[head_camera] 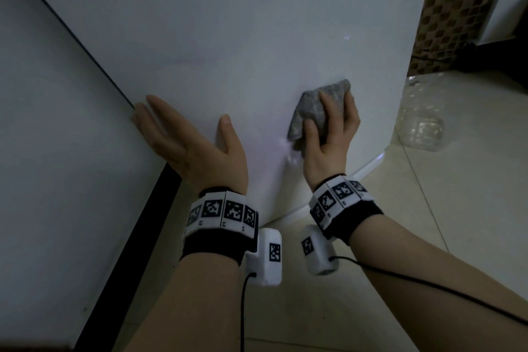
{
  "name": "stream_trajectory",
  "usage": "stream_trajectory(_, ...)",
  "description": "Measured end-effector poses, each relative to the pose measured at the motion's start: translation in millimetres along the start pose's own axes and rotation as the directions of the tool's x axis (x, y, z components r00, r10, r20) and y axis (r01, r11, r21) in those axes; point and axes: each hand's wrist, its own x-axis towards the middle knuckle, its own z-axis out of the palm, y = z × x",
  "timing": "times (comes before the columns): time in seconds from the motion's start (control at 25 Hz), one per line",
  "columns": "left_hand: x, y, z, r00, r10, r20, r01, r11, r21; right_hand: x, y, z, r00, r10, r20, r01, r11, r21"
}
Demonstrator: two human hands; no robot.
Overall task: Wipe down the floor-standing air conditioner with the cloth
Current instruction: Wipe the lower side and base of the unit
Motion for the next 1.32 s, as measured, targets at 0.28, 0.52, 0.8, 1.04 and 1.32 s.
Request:
stream_trajectory(0.28, 7, -16, -9, 0.999, 0.027, 0.028, -0.025, 0.997, -0.079, -22, -6, 18, 1.0, -0.015, 0.017, 0.015, 1.0, -0.014)
stream_trajectory(0.52, 10, -28, -15, 0.998, -0.018, 0.063, 0.026, 0.992, -0.121, -4, -4, 14, 0.996, 0.015, -0.085, -0.015, 1.0, 0.003)
stream_trajectory(0.8, 13, -33, -18, 0.998, -0.019, 0.063, 0.028, 0.988, -0.15, -3, -4, 13, 0.993, 0.029, -0.115, -0.028, 0.999, 0.019)
stream_trajectory(1.04, 14, -42, -21, 0.995, -0.025, 0.092, 0.04, 0.986, -0.164, -48, -8, 38, 0.999, -0.042, -0.014, 0.042, 0.999, -0.009)
stream_trajectory(1.32, 14, -51, -30, 0.991, 0.022, 0.134, -0.003, 0.991, -0.136, -64, -3, 43, 0.997, 0.076, -0.033, -0.076, 0.997, 0.007)
